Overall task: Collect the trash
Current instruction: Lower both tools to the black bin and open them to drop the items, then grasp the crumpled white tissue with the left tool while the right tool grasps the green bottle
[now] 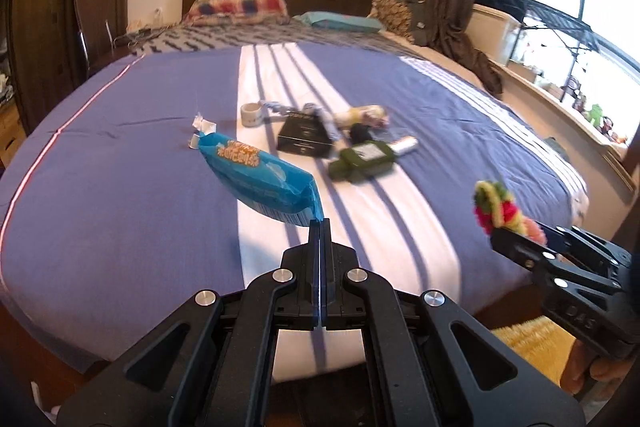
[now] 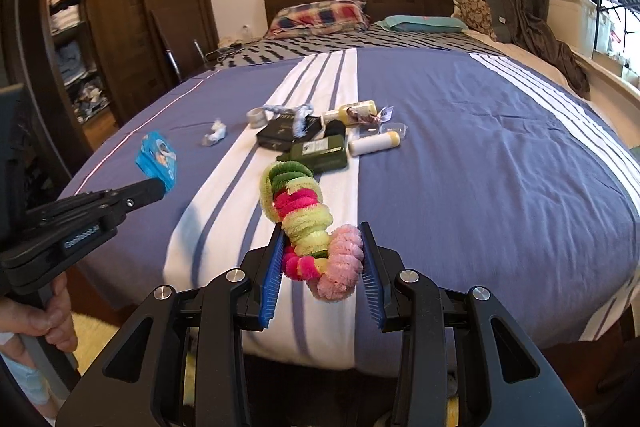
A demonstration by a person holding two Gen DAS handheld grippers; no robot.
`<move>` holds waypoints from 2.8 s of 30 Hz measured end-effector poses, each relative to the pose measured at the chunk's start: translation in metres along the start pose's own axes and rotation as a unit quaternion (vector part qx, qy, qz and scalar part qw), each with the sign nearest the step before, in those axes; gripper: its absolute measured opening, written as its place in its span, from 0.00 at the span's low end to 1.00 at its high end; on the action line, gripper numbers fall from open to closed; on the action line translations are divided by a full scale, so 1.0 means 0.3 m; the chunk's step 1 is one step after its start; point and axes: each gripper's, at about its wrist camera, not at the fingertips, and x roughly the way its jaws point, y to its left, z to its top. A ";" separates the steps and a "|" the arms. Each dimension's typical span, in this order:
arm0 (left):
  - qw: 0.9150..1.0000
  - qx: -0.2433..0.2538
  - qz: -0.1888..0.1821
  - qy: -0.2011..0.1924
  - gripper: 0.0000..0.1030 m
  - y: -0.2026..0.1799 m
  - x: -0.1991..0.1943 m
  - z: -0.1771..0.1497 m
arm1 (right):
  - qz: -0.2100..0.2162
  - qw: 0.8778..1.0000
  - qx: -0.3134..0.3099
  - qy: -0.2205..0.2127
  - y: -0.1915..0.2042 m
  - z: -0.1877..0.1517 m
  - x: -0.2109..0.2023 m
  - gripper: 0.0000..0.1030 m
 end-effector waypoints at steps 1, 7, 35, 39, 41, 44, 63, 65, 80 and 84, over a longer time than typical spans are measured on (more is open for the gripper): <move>1.000 0.006 -0.002 -0.002 0.00 -0.020 -0.034 -0.024 | -0.001 1.000 -0.001 0.002 0.004 -0.013 -0.013 0.35; 1.000 0.019 -0.022 0.009 0.00 -0.082 -0.117 -0.142 | -0.006 1.000 -0.002 0.027 0.004 -0.113 -0.064 0.35; 0.956 -0.006 -0.095 0.279 0.00 -0.092 0.254 -0.670 | 0.003 0.965 0.037 0.259 -0.006 -0.528 0.308 0.39; 0.952 -0.007 -0.096 0.292 0.01 -0.088 0.282 -0.682 | 0.002 0.963 0.039 0.267 -0.001 -0.527 0.336 0.41; 0.950 -0.008 -0.090 0.299 0.07 -0.086 0.292 -0.684 | 0.003 0.963 0.041 0.267 -0.004 -0.527 0.346 0.42; 0.950 -0.013 -0.083 0.301 0.20 -0.080 0.291 -0.677 | -0.001 0.964 0.042 0.264 -0.011 -0.524 0.348 0.53; 0.988 0.003 -0.001 0.152 0.92 0.008 0.107 -0.360 | -0.059 0.993 0.028 0.095 -0.102 -0.207 0.132 0.96; 0.991 0.004 0.008 0.135 0.92 0.037 0.104 -0.299 | -0.059 0.995 0.027 0.077 -0.102 -0.153 0.135 0.96; 0.991 -0.025 0.111 0.076 0.92 0.294 0.237 0.047 | -0.036 0.997 0.000 0.066 -0.018 0.126 0.432 0.96; 0.989 -0.034 0.117 0.080 0.92 0.348 0.301 0.100 | -0.020 0.997 0.000 0.076 0.020 0.175 0.529 0.96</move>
